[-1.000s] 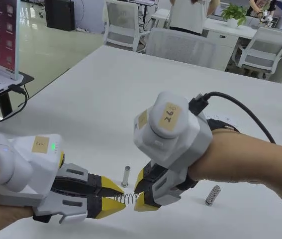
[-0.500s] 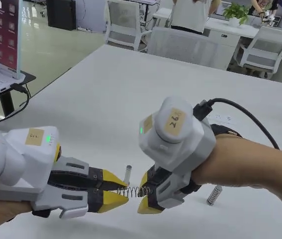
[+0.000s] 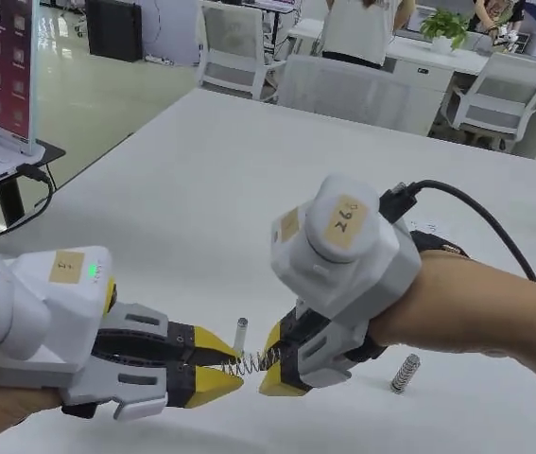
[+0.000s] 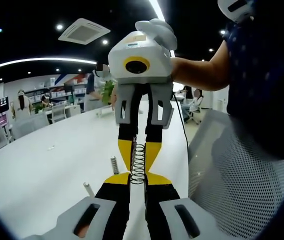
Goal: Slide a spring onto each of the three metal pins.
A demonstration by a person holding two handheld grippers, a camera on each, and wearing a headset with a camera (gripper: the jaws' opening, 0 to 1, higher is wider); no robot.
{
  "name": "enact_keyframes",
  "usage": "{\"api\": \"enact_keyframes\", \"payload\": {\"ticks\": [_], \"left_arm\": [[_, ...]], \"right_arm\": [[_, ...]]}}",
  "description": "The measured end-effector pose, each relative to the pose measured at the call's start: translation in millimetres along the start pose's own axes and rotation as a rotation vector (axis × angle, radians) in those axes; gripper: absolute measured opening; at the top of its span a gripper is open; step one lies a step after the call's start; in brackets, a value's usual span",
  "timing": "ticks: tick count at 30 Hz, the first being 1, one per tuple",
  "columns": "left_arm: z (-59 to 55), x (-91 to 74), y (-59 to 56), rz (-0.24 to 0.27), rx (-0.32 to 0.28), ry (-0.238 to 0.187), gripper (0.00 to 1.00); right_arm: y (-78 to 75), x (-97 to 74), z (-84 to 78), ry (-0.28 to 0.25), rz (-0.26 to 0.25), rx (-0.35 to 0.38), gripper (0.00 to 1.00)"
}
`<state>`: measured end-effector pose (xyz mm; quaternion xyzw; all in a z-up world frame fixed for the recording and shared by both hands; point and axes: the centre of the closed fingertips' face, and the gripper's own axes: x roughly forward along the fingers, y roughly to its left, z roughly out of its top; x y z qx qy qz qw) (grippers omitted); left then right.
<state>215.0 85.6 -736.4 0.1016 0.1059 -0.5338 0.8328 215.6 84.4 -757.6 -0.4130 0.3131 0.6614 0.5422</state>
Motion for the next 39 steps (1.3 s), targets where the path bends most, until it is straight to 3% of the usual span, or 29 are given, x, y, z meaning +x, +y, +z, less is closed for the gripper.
{"api": "enact_keyframes", "payload": {"ticks": [7,14,32,39], "left_arm": [[-4.6,3.9,-3.4,-0.013,-0.003,0.016,0.02],[-3.7,6.2,-5.3,-0.018,-0.007,0.013,0.02],[-4.0,12.5,-4.3,-0.011,-0.017,0.015,0.03],[-3.5,12.0,-1.5,0.002,-0.035,0.007,0.11]], "right_arm": [[3.8,-5.3,15.1,-0.035,0.010,0.009,0.09],[6.7,-6.5,22.3,-0.033,0.015,-0.007,0.09],[6.1,-5.4,23.4,0.013,0.028,-0.037,0.08],[2.7,-5.0,26.5,0.012,0.024,-0.039,0.08]]}}
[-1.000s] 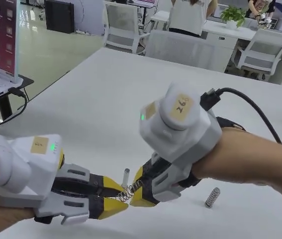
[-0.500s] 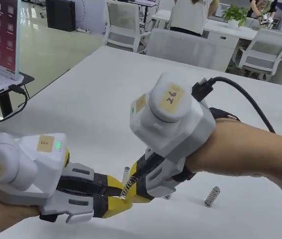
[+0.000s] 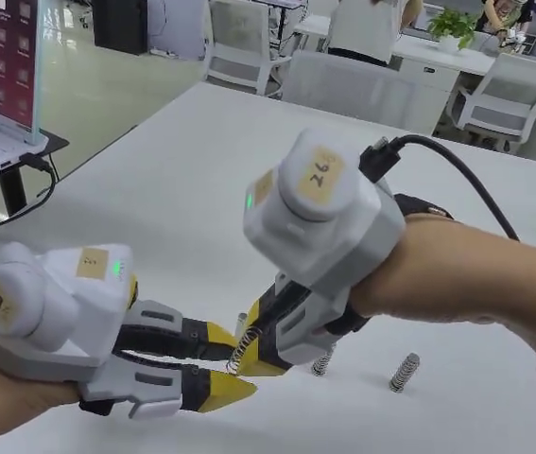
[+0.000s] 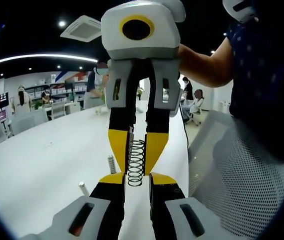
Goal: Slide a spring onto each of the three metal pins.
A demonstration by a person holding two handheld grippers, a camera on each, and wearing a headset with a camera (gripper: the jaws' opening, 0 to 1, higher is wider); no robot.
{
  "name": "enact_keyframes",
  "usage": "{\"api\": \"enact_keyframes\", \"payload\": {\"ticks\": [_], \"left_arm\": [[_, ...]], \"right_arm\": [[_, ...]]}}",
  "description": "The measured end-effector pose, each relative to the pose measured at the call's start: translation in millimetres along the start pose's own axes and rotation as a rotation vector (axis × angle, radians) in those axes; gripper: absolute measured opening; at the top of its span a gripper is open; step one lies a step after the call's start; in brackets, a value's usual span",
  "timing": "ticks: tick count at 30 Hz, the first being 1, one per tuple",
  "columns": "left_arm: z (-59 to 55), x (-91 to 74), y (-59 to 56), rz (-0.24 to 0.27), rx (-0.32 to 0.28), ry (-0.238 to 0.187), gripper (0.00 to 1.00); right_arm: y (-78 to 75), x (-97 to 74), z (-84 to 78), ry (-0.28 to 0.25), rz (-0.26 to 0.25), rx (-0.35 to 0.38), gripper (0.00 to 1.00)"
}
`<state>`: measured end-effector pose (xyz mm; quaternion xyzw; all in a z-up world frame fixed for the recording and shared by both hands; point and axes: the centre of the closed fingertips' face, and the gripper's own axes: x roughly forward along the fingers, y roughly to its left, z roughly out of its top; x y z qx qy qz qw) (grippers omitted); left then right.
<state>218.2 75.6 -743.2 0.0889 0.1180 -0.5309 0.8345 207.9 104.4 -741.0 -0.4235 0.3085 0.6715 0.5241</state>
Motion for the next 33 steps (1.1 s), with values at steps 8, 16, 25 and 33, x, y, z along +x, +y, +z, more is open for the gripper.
{"api": "enact_keyframes", "payload": {"ticks": [8,16,25,33], "left_arm": [[-8.5,-10.4,11.4,0.051,-0.028,0.002,0.24],[-15.9,-20.0,21.6,0.099,-0.049,0.008,0.37],[-23.8,-26.0,26.2,0.130,-0.083,0.015,0.51],[-24.7,-27.7,25.7,0.137,-0.099,0.008,0.60]], "right_arm": [[-8.3,-3.2,-1.4,0.002,-0.019,0.009,0.08],[-20.9,-8.5,-3.6,0.004,-0.048,0.026,0.08],[-35.7,-12.7,-9.1,0.018,-0.081,0.042,0.08],[-57.9,-15.7,-8.7,0.021,-0.116,0.052,0.08]]}}
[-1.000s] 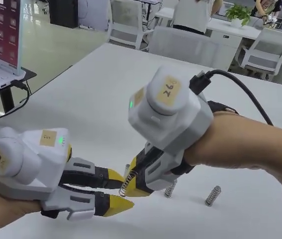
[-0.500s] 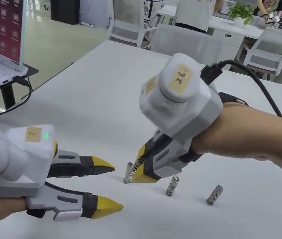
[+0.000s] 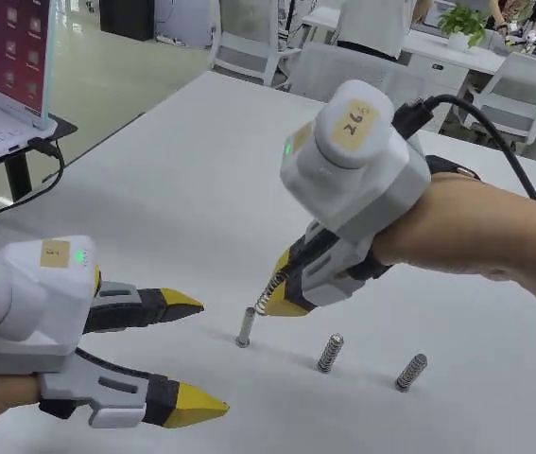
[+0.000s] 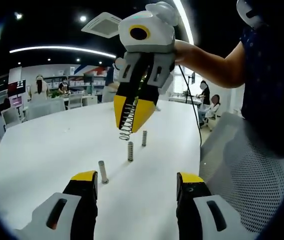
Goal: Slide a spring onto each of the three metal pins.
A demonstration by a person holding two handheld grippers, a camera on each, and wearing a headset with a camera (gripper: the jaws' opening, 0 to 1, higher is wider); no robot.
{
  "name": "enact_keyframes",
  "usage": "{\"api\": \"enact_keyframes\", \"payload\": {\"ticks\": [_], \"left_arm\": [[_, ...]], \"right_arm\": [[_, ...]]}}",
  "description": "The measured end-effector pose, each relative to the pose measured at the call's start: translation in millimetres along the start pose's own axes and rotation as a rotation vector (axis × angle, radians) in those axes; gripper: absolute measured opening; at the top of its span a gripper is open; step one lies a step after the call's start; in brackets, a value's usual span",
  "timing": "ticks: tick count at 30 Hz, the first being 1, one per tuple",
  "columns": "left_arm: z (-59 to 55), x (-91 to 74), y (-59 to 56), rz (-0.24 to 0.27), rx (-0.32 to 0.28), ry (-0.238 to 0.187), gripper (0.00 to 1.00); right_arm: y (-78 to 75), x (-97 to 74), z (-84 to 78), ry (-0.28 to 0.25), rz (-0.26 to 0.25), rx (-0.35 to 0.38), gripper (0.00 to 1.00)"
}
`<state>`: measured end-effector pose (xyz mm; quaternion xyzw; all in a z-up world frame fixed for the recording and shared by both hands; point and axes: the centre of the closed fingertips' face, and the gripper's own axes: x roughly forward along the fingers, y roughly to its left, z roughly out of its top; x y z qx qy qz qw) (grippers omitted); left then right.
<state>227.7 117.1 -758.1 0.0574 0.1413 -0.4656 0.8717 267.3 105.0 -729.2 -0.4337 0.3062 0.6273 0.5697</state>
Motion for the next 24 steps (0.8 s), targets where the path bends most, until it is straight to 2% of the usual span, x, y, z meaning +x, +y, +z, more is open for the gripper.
{"api": "enact_keyframes", "payload": {"ticks": [3,7,13,24], "left_arm": [[-3.2,0.0,-1.2,-0.003,0.003,0.015,0.62],[-4.5,0.0,-1.5,-0.002,-0.002,0.017,0.66],[-7.2,-1.7,-1.8,-0.001,-0.005,0.024,0.67],[-7.6,-3.0,-3.8,-0.002,0.000,0.035,0.69]], "right_arm": [[-11.7,3.5,-0.1,0.009,-0.016,-0.003,0.08],[-18.4,11.6,0.9,0.013,-0.007,0.010,0.08],[-31.3,30.6,-5.1,0.049,0.007,0.007,0.08],[-33.9,50.4,-17.9,0.098,0.034,0.000,0.09]]}}
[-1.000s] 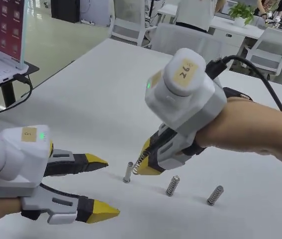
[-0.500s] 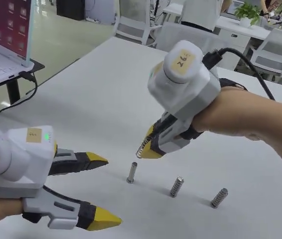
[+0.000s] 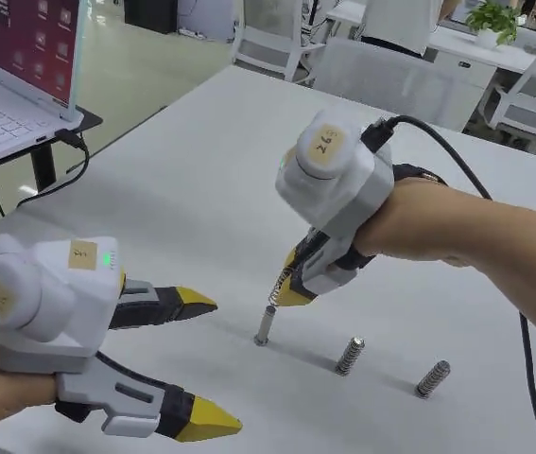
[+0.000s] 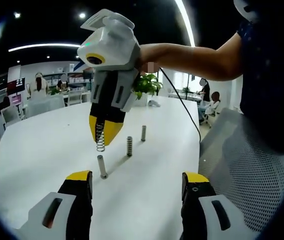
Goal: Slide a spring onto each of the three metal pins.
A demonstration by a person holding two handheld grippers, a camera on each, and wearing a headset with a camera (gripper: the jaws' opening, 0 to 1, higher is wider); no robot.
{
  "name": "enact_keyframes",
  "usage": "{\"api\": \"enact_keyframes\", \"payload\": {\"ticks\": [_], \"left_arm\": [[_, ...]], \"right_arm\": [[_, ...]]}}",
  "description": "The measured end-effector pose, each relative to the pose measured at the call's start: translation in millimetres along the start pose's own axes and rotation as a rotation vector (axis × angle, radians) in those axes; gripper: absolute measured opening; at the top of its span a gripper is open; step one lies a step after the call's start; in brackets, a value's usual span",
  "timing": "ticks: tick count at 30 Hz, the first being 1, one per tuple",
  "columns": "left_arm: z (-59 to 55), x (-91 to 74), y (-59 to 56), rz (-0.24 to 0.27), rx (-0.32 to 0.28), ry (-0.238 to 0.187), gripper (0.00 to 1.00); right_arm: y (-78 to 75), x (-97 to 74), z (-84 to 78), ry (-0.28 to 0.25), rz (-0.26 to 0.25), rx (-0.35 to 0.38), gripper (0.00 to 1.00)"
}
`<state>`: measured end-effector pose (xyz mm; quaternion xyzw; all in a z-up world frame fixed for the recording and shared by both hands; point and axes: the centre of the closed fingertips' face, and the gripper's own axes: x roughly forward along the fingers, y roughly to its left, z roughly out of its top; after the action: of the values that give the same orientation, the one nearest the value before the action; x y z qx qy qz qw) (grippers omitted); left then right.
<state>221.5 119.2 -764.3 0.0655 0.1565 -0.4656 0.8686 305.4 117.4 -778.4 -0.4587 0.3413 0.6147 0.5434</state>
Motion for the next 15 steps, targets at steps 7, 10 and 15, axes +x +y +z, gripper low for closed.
{"api": "enact_keyframes", "payload": {"ticks": [7,10,15], "left_arm": [[-1.6,-0.2,-0.1,-0.001,-0.002,0.004,0.68],[-2.1,-1.2,0.1,-0.001,-0.006,0.001,0.68],[-3.3,-2.4,1.1,0.000,-0.009,0.002,0.67]], "right_arm": [[0.7,7.7,0.5,0.005,0.012,-0.011,0.09],[0.7,10.6,-0.6,0.012,0.014,-0.015,0.09],[-0.4,15.0,-3.9,0.026,0.016,-0.015,0.09]]}}
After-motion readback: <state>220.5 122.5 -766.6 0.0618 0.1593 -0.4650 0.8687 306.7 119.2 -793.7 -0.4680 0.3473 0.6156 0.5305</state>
